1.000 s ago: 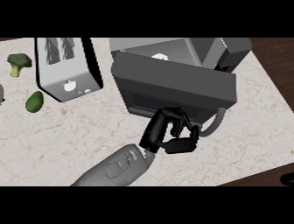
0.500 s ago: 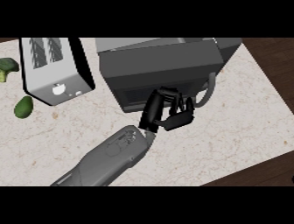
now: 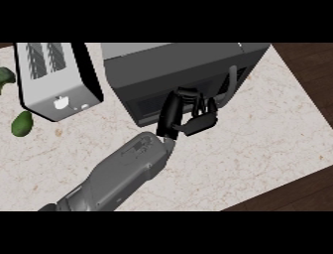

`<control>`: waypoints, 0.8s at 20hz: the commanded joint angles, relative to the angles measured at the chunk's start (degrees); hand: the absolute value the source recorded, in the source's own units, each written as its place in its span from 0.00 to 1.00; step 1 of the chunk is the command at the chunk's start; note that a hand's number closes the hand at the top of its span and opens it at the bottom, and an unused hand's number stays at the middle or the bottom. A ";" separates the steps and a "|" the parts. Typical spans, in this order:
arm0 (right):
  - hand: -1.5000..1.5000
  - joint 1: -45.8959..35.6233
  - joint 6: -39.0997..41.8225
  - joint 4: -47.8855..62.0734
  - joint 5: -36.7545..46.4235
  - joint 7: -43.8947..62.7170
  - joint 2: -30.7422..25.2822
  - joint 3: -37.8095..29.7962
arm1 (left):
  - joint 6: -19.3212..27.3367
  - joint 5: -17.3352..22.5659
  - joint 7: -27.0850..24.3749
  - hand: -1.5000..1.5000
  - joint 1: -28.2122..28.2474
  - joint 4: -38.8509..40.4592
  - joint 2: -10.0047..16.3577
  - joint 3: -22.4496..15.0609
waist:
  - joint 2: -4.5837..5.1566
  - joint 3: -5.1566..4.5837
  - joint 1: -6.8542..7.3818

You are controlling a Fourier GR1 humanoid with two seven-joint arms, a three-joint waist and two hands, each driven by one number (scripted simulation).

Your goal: Pick up the milk, place it into the microwave and close the microwave

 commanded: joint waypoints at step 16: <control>0.00 -5.80 1.59 3.80 -4.55 2.79 -5.54 -3.97 | -1.80 7.44 -8.53 1.00 -5.52 5.33 0.04 1.72 | 0.96 0.17 -0.11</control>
